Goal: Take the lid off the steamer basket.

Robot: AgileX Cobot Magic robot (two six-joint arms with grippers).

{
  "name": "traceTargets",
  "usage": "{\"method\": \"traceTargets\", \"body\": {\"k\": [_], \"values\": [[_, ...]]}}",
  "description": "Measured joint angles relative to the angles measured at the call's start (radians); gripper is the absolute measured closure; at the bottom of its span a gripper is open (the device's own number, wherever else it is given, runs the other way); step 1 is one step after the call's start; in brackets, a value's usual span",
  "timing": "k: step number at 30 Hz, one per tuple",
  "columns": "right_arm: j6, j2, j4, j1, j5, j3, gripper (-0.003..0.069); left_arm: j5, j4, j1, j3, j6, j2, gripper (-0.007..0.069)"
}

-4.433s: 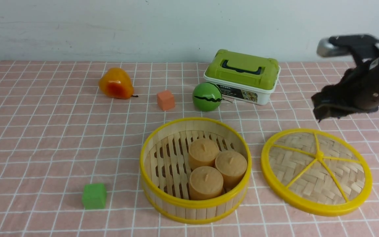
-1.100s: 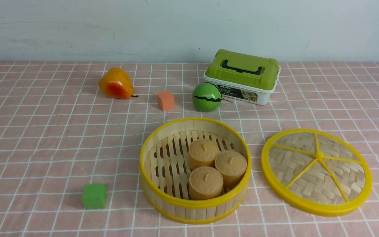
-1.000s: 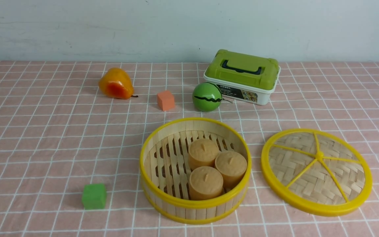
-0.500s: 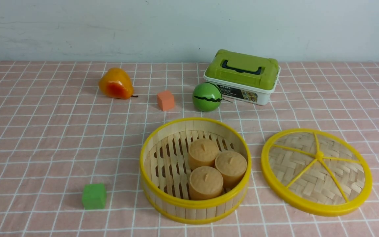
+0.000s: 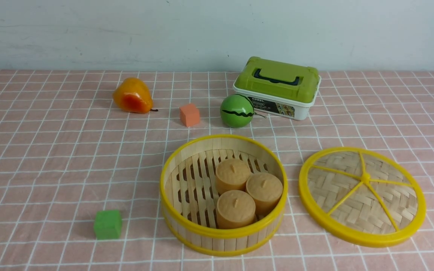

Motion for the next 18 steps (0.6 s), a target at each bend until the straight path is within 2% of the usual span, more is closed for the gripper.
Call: {"method": "traceTargets", "body": {"k": [18], "values": [[0.0,0.0,0.0,0.0,0.0,0.0,0.0631,0.0,0.0,0.0,0.0,0.0,0.0,0.0386]]}}
